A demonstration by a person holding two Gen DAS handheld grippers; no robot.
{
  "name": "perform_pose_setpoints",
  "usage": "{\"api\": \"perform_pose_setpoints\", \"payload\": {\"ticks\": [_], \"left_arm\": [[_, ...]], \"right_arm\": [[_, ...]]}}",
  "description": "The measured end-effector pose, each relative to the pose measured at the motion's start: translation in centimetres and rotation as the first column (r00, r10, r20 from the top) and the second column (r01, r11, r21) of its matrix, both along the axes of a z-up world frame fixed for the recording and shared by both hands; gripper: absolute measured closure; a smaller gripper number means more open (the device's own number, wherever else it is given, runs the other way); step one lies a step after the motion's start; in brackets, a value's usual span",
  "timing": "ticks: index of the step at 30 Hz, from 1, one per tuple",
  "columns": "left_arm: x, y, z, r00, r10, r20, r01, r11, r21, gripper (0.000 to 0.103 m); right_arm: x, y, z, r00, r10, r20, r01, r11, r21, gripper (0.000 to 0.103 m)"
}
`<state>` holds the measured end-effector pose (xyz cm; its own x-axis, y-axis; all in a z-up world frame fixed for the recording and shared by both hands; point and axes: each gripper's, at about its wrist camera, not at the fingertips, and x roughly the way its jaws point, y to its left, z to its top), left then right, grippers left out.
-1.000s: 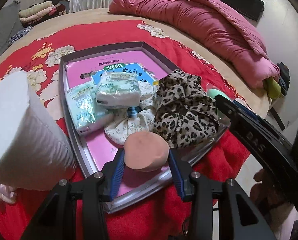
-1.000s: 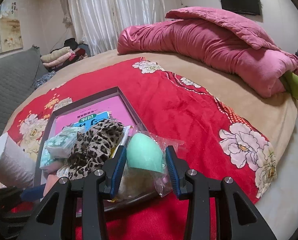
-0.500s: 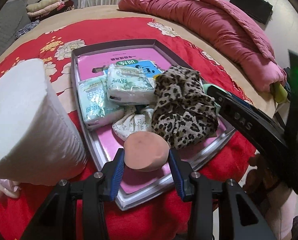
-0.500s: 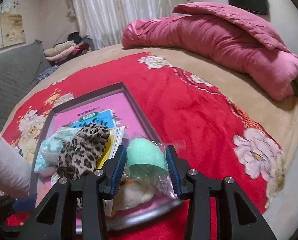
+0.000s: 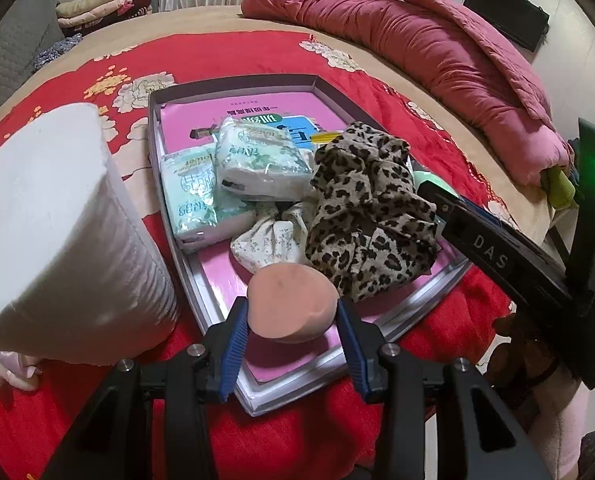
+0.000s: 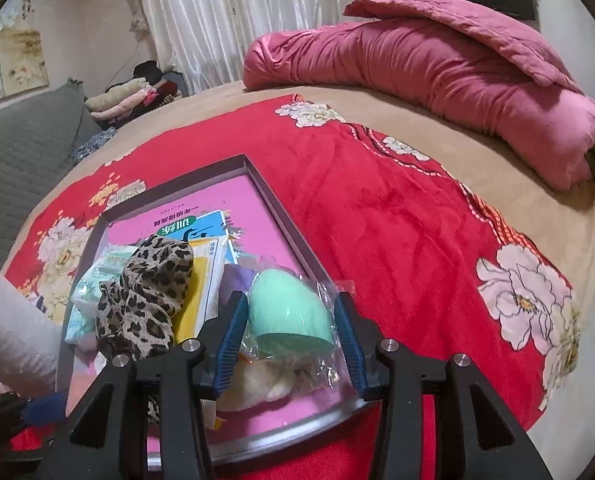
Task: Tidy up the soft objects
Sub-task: 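Lower the sponge into the tray with left tool while right tool releases the blender bag, then withdraw both open tools from the tray toward the remaining items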
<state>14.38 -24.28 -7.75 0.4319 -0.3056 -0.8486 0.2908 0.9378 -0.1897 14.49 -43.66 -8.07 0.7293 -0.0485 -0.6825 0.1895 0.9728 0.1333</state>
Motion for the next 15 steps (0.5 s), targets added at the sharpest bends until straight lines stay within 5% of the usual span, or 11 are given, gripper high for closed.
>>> {"api": "perform_pose_setpoints", "payload": {"ticks": [6, 10, 15], "left_arm": [[-0.1, -0.1, 0.0, 1.000, -0.003, 0.002, 0.003, 1.000, 0.003, 0.059], [-0.2, -0.3, -0.1, 1.000, -0.010, -0.001, 0.010, 1.000, 0.004, 0.059], [-0.3, -0.4, -0.1, 1.000, -0.015, -0.008, 0.015, 1.000, -0.003, 0.058]], "right_arm": [[-0.6, 0.2, 0.0, 1.000, 0.004, -0.002, -0.004, 1.000, -0.017, 0.052], [-1.0, 0.5, 0.3, 1.000, 0.008, 0.005, -0.007, 0.999, -0.047, 0.037], [-1.3, 0.3, 0.7, 1.000, -0.005, 0.012, 0.006, 0.998, -0.060, 0.037]]}}
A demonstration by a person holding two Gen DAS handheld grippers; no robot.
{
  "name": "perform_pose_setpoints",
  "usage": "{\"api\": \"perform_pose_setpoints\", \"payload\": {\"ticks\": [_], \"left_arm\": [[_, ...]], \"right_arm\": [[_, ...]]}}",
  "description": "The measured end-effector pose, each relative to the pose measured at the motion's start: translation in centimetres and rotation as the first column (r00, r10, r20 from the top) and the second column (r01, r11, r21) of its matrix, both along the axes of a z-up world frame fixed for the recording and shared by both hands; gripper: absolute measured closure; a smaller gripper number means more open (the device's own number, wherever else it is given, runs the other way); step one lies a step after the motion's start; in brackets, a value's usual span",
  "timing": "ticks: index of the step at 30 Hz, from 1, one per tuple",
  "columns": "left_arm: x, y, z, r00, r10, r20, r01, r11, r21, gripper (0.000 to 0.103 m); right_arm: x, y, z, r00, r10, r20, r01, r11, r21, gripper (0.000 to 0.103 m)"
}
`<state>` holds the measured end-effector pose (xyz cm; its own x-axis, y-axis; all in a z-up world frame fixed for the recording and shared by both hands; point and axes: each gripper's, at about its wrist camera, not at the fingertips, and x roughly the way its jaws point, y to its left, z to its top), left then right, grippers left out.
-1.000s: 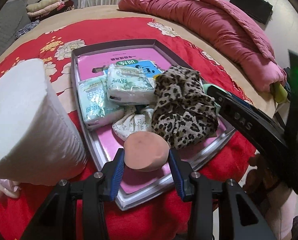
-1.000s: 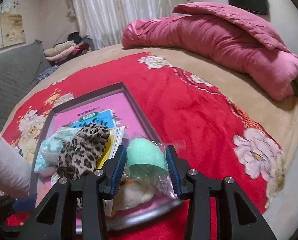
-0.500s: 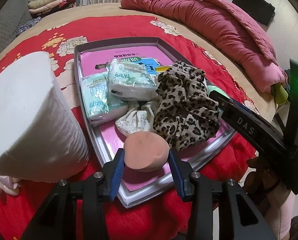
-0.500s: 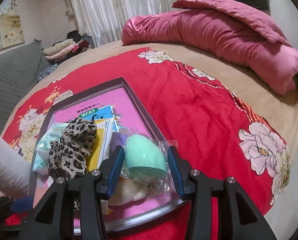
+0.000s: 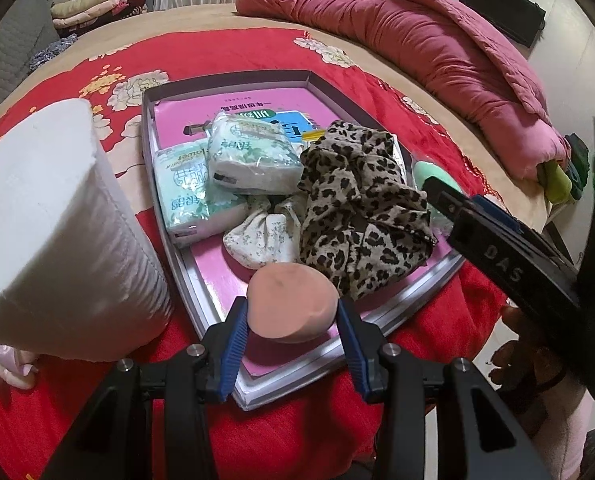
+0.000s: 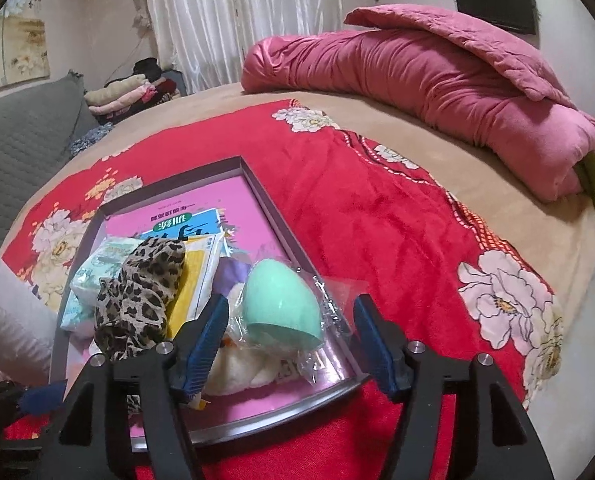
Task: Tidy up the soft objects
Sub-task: 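Withdraw both open tools from the tray toward the remaining items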
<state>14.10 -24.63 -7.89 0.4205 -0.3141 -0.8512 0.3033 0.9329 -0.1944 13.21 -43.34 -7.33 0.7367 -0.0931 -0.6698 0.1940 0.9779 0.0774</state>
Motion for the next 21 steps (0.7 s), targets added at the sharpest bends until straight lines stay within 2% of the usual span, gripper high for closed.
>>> {"api": "perform_pose_setpoints", "payload": {"ticks": [3, 7, 11, 16, 21], "left_arm": [[0.1, 0.0, 0.0, 1.000, -0.003, -0.010, 0.003, 1.000, -0.019, 0.058], [0.1, 0.1, 0.0, 1.000, 0.004, -0.010, -0.004, 1.000, -0.018, 0.056], [-0.1, 0.1, 0.8, 1.000, -0.008, 0.012, 0.008, 0.999, -0.047, 0.042], [-0.6, 0.4, 2.3, 0.999, -0.009, 0.042, 0.012, 0.997, -0.074, 0.041], [-2.2, 2.4, 5.7, 0.993, 0.018, 0.113, -0.004, 0.993, -0.116, 0.041]], "right_arm": [[-0.9, -0.3, 0.8, 0.999, -0.018, 0.028, 0.019, 1.000, -0.001, 0.036], [-2.5, -0.9, 2.5, 0.996, -0.049, 0.074, 0.047, 0.999, 0.022, 0.030], [-3.3, -1.1, 4.3, 0.991, -0.061, 0.117, 0.056, 0.998, 0.042, 0.030], [-4.0, -0.7, 6.1, 0.987, -0.059, 0.152, 0.053, 0.998, 0.046, 0.030], [-5.2, 0.4, 8.8, 0.977, -0.032, 0.210, 0.020, 0.998, 0.059, 0.030]]}}
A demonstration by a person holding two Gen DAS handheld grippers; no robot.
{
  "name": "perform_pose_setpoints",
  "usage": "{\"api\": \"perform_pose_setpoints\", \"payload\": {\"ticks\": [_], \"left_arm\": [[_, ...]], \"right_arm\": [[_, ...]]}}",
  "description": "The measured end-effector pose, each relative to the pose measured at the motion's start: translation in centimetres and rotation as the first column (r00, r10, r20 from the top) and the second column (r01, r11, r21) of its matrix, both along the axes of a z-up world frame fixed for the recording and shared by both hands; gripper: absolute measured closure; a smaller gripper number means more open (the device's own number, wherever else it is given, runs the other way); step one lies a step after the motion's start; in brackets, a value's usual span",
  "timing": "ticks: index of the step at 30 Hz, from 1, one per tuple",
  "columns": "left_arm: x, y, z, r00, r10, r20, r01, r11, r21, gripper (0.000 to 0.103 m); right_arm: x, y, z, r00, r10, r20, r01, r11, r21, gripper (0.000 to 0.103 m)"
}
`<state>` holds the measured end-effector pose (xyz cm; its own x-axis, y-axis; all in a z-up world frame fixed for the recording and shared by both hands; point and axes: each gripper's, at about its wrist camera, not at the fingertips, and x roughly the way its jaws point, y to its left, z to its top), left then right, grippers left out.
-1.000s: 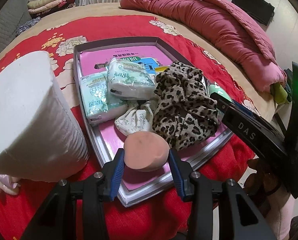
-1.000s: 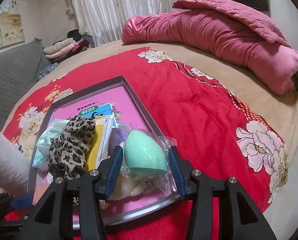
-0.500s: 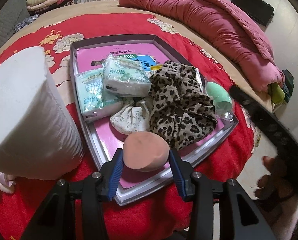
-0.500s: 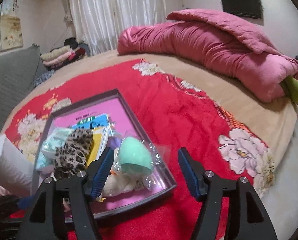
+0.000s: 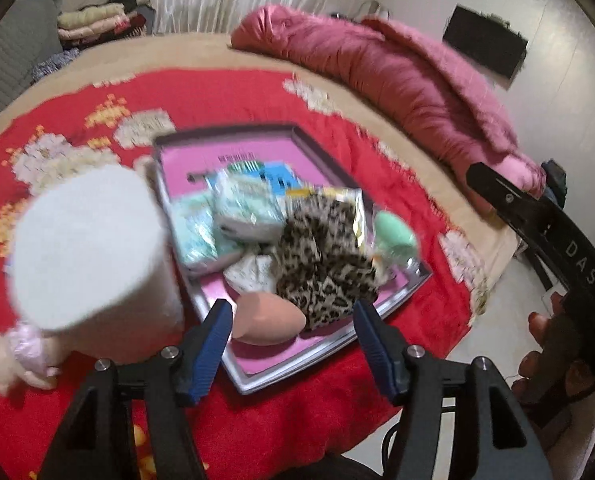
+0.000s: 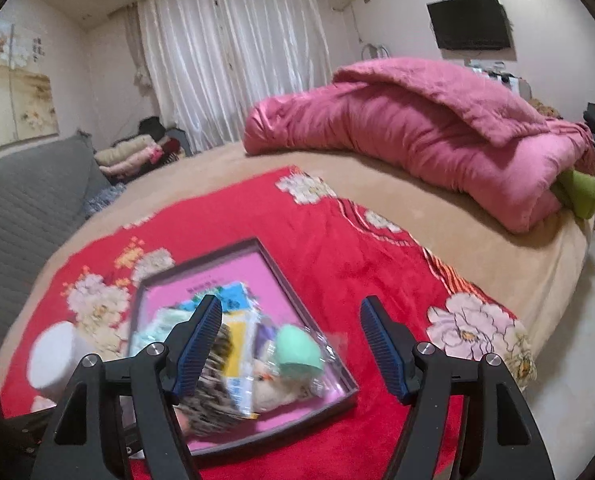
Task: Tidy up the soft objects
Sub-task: 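Withdraw both open tools from the tray toward the remaining items, then grasp the blue wet-wipes pack with left tool while right tool grasps the teddy bear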
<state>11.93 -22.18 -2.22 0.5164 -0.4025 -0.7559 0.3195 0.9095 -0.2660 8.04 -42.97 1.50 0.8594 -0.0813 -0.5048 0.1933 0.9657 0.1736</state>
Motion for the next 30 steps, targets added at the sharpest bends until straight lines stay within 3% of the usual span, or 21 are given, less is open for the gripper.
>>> {"api": "perform_pose_setpoints", "payload": {"ticks": [5, 8, 12, 17, 19, 23, 25, 30], "left_arm": [[-1.5, 5.7, 4.1, 0.989, 0.124, 0.077, -0.121, 0.992, -0.038, 0.040], [-1.8, 11.0, 6.5, 0.962, 0.242, 0.127, -0.234, 0.970, -0.070, 0.040], [-2.0, 19.4, 8.2, 0.905, 0.408, 0.120, -0.390, 0.909, -0.149, 0.040], [-2.3, 27.8, 6.6, 0.830, 0.556, 0.054, -0.546, 0.827, -0.133, 0.040], [-2.4, 29.6, 5.5, 0.816, 0.578, 0.027, -0.571, 0.812, -0.120, 0.040], [-2.2, 31.8, 3.3, 0.815, 0.577, -0.053, -0.579, 0.808, -0.110, 0.040], [-2.0, 31.9, 2.0, 0.812, 0.578, -0.077, -0.583, 0.804, -0.116, 0.040], [0.3, 31.4, -0.2, 0.849, 0.512, -0.131, -0.527, 0.838, -0.140, 0.040]], "right_arm": [[-1.3, 3.3, 3.1, 0.992, 0.102, 0.074, -0.102, 0.995, 0.002, 0.029], [-1.7, 6.5, 4.5, 0.975, 0.199, 0.095, -0.200, 0.980, -0.005, 0.028], [-2.6, 11.8, 5.3, 0.940, 0.327, 0.095, -0.323, 0.945, -0.051, 0.028], [-3.9, 18.7, 4.8, 0.869, 0.492, 0.049, -0.484, 0.867, -0.115, 0.028], [-4.4, 21.1, 4.1, 0.839, 0.543, 0.021, -0.537, 0.834, -0.126, 0.028], [-5.3, 26.3, 1.9, 0.765, 0.639, -0.078, -0.641, 0.742, -0.197, 0.028], [-5.7, 29.0, 0.5, 0.725, 0.673, -0.147, -0.684, 0.678, -0.270, 0.028], [-5.8, 33.3, -3.4, 0.664, 0.698, -0.269, -0.737, 0.549, -0.394, 0.028]]}}
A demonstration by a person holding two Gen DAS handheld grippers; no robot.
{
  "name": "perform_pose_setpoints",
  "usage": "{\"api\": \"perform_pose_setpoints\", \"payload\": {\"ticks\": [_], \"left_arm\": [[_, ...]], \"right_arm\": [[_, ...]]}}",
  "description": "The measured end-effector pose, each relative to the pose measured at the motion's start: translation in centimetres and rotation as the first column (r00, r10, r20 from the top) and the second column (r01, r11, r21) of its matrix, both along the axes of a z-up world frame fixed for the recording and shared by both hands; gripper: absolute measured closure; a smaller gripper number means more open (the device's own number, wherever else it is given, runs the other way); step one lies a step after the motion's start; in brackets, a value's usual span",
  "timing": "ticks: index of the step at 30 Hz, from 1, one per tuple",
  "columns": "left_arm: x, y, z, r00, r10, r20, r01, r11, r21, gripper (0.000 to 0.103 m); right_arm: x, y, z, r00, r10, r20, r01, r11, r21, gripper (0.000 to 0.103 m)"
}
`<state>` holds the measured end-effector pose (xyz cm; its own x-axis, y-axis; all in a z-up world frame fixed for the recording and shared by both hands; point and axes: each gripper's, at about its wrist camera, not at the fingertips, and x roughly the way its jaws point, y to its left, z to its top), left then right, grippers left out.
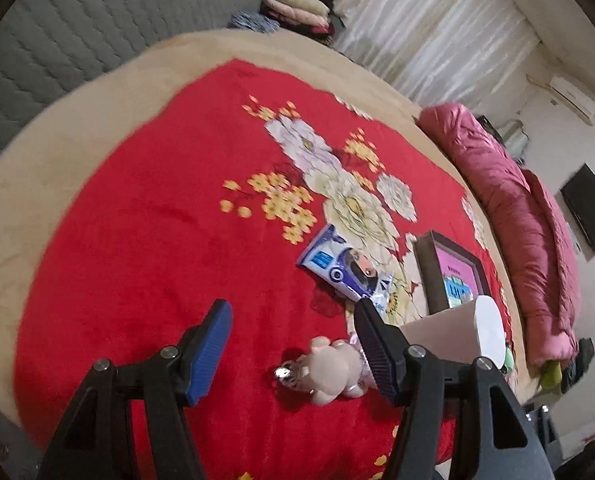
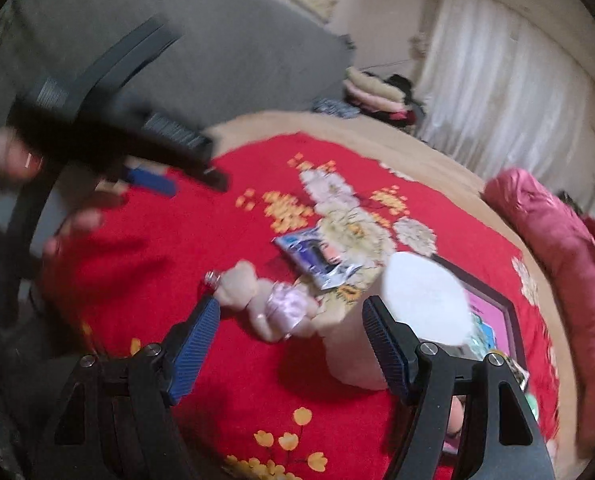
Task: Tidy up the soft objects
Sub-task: 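Grasp the blue wet-wipes pack with left tool while right tool grasps the teddy bear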
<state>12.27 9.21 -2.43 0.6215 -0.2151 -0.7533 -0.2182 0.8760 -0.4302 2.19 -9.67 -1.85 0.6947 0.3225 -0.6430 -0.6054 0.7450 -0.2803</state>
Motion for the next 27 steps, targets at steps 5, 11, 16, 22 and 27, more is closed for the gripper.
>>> {"api": "perform_pose_setpoints", "payload": {"ticks": [5, 11, 16, 22, 27], "left_arm": [[3.6, -0.7, -2.4, 0.995, -0.077, -0.056, 0.075, 0.997, -0.026, 0.040], [8.0, -1.8, -5.5, 0.976, -0.163, -0.143, 0.152, 0.985, -0.085, 0.040], [10.8, -3.2, -7.2, 0.955, -0.231, -0.188, 0.214, 0.971, -0.105, 0.040], [13.0, -4.0, -8.7, 0.947, -0.256, -0.193, 0.233, 0.963, -0.133, 0.040], [14.2, -4.3, -9.1, 0.943, -0.279, -0.181, 0.252, 0.955, -0.157, 0.040]], "right_arm": [[1.1, 1.8, -3.5, 1.000, 0.029, 0.000, -0.029, 0.994, -0.109, 0.028], [3.2, 3.7, -6.5, 0.997, 0.081, 0.011, -0.078, 0.979, -0.190, 0.028], [4.7, 4.8, -9.0, 0.993, 0.117, 0.023, -0.107, 0.958, -0.266, 0.028], [5.8, 5.2, -9.9, 0.986, 0.149, 0.070, -0.123, 0.949, -0.291, 0.028], [6.5, 5.7, -10.7, 0.976, 0.186, 0.111, -0.140, 0.931, -0.336, 0.028]]}}
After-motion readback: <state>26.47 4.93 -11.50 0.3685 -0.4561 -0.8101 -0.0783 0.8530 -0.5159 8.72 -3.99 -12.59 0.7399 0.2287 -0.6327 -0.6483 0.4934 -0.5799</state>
